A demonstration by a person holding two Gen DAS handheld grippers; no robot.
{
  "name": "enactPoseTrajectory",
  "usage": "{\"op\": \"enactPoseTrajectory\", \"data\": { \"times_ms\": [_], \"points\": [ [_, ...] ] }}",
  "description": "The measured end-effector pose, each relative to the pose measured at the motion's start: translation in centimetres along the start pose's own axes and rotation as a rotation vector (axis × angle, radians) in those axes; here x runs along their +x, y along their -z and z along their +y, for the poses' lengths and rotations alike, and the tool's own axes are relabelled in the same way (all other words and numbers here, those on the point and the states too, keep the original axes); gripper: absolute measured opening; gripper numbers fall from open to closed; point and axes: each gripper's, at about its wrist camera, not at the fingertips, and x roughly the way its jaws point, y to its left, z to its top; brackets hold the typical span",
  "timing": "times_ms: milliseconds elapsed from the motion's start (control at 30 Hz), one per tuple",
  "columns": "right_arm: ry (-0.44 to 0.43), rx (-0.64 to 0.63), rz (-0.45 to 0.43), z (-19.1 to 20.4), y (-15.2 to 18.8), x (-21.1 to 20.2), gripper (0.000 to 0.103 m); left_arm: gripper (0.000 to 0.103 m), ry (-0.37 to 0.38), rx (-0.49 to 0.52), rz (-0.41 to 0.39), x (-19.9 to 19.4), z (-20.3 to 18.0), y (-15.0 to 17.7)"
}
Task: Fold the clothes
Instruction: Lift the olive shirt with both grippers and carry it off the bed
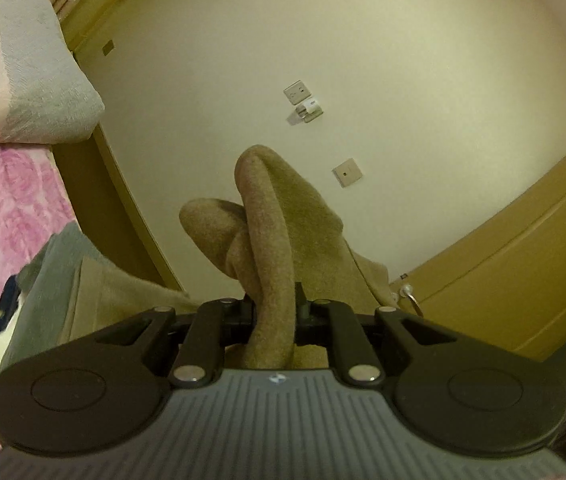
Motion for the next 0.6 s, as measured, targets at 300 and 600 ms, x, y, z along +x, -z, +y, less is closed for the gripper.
{"op": "enactPoseTrajectory", "data": {
  "times_ms": [300,600],
  "points": [
    [0.055,0.101,0.051,-8.0,-0.7,5.1,0.029,0.011,-0.079,-0.045,0.092,5.5,6.7,0.3],
    [0.119,0.117,0.082,-13.0,-0.3,9.6,0.035,0.014,-0.169,-0.061,0.141,8.4,12.1,0.0]
  ]
}}
